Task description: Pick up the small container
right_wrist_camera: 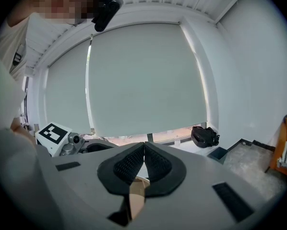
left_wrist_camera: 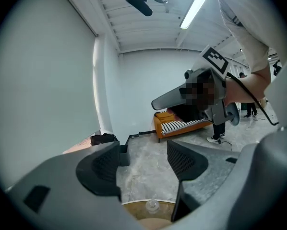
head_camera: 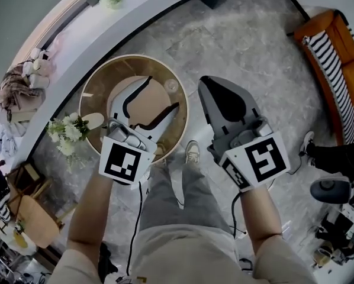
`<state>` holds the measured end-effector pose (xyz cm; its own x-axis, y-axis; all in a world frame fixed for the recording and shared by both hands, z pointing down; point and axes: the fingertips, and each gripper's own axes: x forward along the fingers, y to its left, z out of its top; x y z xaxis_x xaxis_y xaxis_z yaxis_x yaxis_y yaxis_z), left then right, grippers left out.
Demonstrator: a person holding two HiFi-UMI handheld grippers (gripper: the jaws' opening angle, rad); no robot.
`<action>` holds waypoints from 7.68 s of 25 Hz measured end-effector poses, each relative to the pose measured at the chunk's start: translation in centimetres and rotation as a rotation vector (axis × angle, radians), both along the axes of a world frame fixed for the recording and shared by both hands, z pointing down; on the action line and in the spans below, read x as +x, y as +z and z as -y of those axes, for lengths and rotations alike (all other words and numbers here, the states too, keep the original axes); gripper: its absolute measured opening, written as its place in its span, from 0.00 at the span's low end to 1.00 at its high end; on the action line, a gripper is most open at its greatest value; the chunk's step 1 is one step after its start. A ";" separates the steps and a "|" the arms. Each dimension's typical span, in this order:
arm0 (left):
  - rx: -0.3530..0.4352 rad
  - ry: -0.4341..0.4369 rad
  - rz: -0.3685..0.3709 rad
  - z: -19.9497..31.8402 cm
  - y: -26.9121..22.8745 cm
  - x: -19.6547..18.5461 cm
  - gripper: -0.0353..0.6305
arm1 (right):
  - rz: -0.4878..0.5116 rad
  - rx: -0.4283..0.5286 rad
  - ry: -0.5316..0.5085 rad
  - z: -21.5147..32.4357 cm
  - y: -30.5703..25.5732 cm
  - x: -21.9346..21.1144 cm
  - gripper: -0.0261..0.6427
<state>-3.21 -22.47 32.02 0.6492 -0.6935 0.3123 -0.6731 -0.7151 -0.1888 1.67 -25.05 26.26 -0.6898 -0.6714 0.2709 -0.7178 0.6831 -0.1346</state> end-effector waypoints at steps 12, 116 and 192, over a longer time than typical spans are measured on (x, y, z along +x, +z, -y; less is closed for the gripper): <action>-0.077 0.045 -0.070 4.5 14.3 1.9 0.53 | -0.020 -0.067 0.007 4.3 11.2 -0.7 0.05; -0.298 0.379 0.111 4.6 49.4 5.3 0.57 | -0.110 -0.080 -0.242 2.0 48.5 -6.2 0.25; -0.079 0.139 0.131 -9.8 -23.9 3.4 0.57 | 0.039 0.278 -0.399 -15.4 -25.2 -7.5 0.25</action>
